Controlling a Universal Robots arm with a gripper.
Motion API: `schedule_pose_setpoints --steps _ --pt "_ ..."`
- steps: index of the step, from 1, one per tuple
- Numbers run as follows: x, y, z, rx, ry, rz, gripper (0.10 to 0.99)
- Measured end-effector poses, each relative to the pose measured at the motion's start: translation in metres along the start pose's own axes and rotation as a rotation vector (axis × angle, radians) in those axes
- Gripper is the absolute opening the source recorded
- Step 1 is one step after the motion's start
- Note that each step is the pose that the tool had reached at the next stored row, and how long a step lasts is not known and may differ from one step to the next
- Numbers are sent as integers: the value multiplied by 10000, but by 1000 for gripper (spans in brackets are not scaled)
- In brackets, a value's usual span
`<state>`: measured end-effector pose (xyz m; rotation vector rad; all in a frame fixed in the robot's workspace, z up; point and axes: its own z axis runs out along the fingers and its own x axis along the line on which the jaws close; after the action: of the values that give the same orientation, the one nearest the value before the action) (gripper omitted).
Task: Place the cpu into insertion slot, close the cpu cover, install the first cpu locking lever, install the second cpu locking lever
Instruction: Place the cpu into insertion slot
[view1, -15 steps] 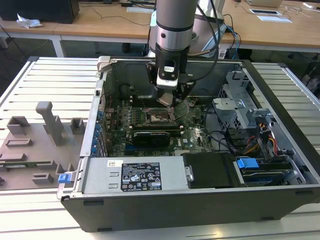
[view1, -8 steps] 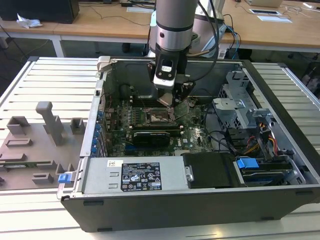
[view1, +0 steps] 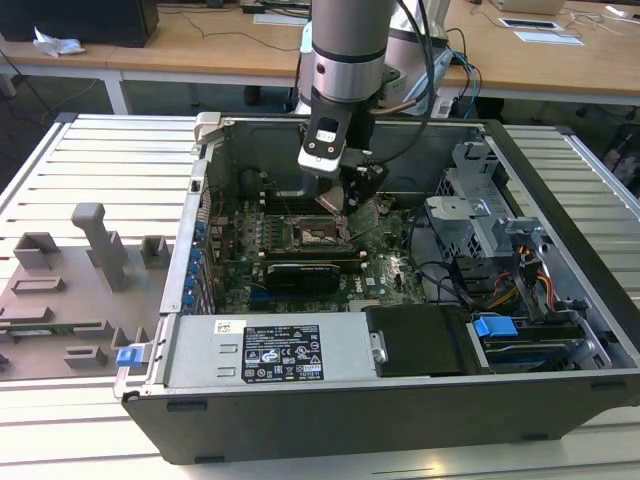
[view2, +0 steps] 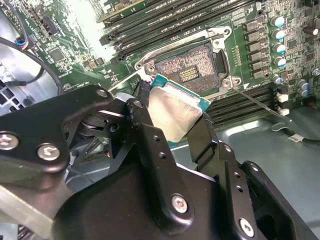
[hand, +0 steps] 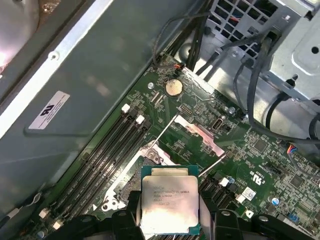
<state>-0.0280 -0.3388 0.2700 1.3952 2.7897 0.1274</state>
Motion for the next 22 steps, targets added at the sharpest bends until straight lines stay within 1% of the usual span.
schedule_pose_setpoints --steps 3,9,11,22 --pt "0 0 0 -6 -28 345 541" --pt "0 0 0 -15 -65 797 541" --pt "0 0 0 -20 -89 1076 541" --pt "0 0 0 -37 -162 1967 541"
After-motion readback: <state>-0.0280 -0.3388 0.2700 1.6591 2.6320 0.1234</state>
